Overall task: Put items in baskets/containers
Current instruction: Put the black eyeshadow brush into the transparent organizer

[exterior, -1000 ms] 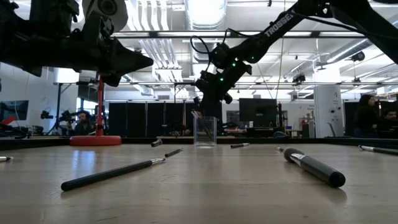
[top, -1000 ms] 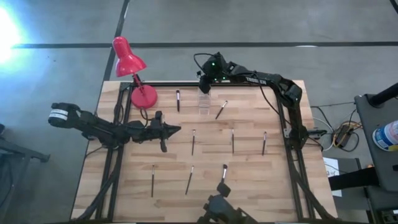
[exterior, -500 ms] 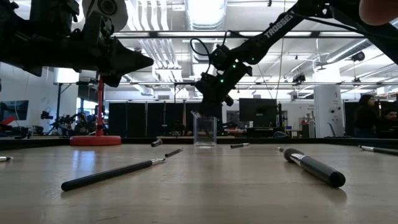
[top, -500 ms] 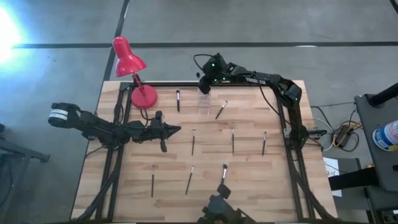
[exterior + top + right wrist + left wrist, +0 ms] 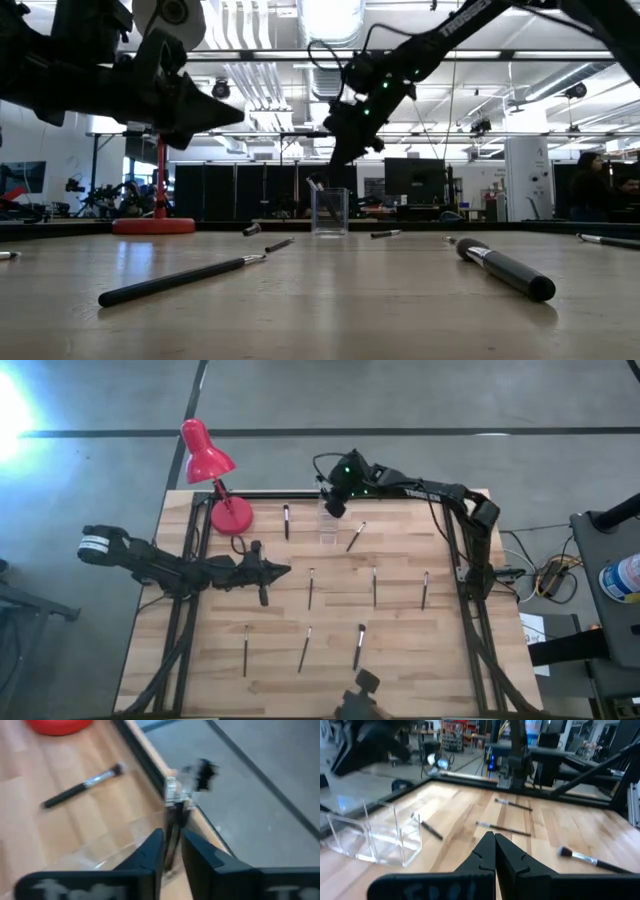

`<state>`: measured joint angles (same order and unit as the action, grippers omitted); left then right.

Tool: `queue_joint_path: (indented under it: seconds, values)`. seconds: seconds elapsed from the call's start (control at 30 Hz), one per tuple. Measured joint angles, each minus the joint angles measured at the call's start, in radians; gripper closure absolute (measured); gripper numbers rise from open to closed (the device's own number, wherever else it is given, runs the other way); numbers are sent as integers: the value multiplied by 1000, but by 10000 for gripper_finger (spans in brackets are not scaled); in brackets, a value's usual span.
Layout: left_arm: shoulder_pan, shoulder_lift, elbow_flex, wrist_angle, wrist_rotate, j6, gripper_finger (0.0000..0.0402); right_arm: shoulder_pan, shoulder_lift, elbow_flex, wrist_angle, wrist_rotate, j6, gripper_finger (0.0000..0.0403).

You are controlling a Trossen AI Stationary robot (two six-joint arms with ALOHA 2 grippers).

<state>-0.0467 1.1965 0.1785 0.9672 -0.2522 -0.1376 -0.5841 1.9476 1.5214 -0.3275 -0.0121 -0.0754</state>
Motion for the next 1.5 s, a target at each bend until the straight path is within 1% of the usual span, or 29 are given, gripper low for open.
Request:
queue_joint_path:
  seconds: [0.1,0.13,0.3,0.4,0.47,0.53,0.63,0.7,0.9,0.97,1.03,1.07,1.13,1.2,1.27,1.4,1.5]
  values:
    - [0,0,0,-22,-2,-14,401,31,-97,-125,93,13,-4,384]
    - [-1,0,0,-27,-2,-15,401,40,-136,-178,144,15,-3,389]
    - [-13,0,2,-45,0,-30,401,96,-324,-488,409,42,37,392]
    - [-44,-5,13,-135,0,-57,401,140,-432,-666,569,78,57,392]
    - [-76,-18,47,-268,0,-102,401,168,-495,-769,658,111,65,392]
    - [-120,-31,100,-464,-17,-167,401,198,-551,-859,723,144,69,392]
    - [-216,-39,198,-796,-109,-300,401,239,-628,-962,795,176,72,392]
    - [-294,-38,271,-1000,-159,-425,401,259,-676,-1015,821,194,77,392]
    - [-519,6,495,-1517,-213,-914,401,287,-785,-1103,840,199,87,392]
    - [-575,29,563,-1663,-224,-1074,401,286,-806,-1117,841,199,93,392]
    - [-616,58,610,-1770,-224,-1233,401,285,-820,-1128,839,202,99,392]
    - [-630,75,623,-1800,-211,-1301,401,286,-824,-1130,840,202,101,392]
    - [-642,106,628,-1814,-143,-1410,396,286,-828,-1136,839,198,102,392]
    - [-644,144,618,-1787,-57,-1485,382,286,-828,-1138,840,199,103,392]
    - [-644,187,604,-1767,3,-1535,363,286,-827,-1140,840,199,103,392]
    - [-642,247,601,-1758,23,-1566,326,286,-827,-1145,840,198,102,392]
    - [-642,254,601,-1758,11,-1594,311,286,-827,-1147,840,198,102,392]
